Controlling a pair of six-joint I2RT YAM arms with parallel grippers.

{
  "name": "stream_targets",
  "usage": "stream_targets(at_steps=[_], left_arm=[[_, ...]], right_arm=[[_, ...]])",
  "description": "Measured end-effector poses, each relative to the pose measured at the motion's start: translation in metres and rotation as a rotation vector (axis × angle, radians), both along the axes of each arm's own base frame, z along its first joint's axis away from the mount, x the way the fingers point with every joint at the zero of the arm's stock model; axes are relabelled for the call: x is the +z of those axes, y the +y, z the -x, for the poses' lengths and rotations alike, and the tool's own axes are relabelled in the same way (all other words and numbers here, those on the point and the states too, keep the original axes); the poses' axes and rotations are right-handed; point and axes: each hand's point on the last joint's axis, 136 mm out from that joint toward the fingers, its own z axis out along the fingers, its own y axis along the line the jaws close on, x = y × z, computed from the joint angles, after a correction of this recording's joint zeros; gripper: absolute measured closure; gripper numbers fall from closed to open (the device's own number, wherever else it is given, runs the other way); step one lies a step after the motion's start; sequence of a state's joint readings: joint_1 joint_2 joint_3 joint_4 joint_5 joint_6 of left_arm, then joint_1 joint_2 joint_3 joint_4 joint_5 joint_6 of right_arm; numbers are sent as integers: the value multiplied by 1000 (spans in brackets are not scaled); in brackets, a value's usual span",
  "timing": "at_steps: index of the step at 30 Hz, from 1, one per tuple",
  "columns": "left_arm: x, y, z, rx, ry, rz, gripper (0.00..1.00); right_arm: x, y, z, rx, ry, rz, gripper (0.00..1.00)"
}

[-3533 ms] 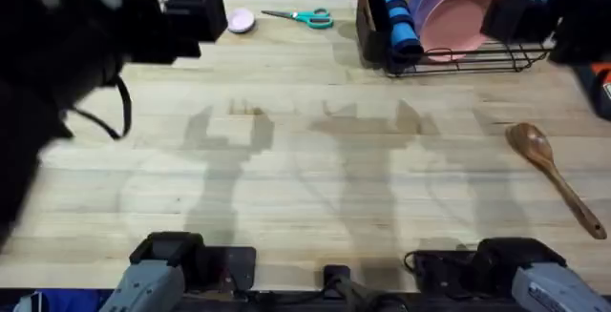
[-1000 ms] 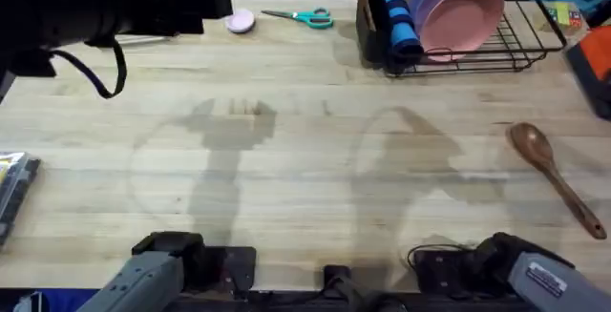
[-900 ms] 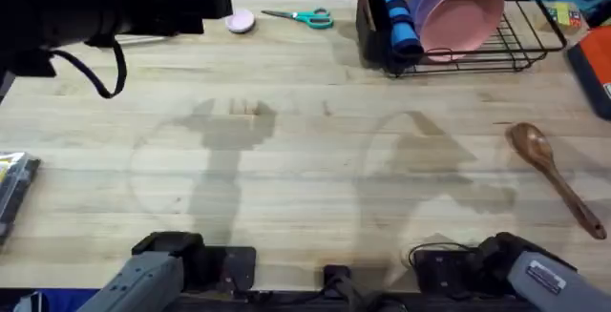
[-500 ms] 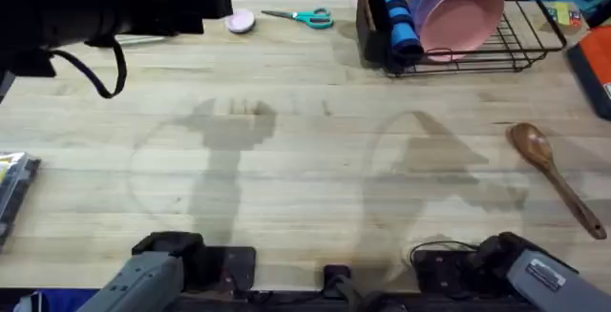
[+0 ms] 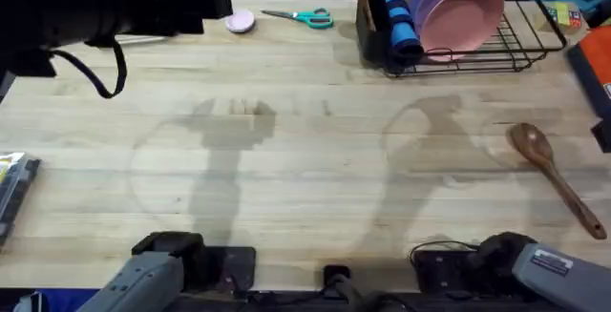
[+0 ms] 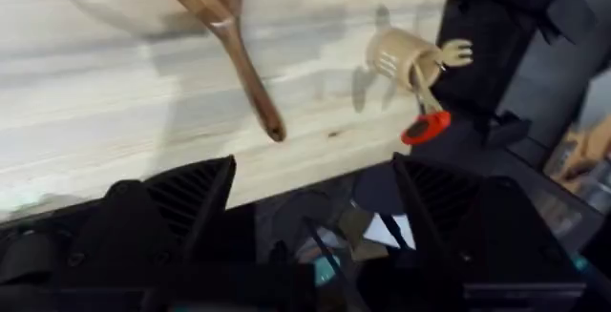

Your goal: Pick up the spoon on the table one by one and put them onto the rack

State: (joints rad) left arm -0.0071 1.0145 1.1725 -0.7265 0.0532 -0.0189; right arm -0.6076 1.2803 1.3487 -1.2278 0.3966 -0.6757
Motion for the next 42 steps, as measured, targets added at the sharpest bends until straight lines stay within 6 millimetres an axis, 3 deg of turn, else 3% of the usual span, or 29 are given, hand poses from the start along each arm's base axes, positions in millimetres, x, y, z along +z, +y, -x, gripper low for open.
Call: stream_targets(at_steps=[15,21,31,42], left_arm=[[0,0,0,0,0,0,7],[0,0,0,0,0,0,7],[0,0,0,0,0,0,7],[0,0,0,0,0,0,7]], right_arm=[[-10,-12,2,-89,-277,-244,9],[-27,-2,1,-80,-285,-317,9],[-29,-3,-2,-47,-285,-310,9],[-80,-3,2,-9,-236,-320,9]])
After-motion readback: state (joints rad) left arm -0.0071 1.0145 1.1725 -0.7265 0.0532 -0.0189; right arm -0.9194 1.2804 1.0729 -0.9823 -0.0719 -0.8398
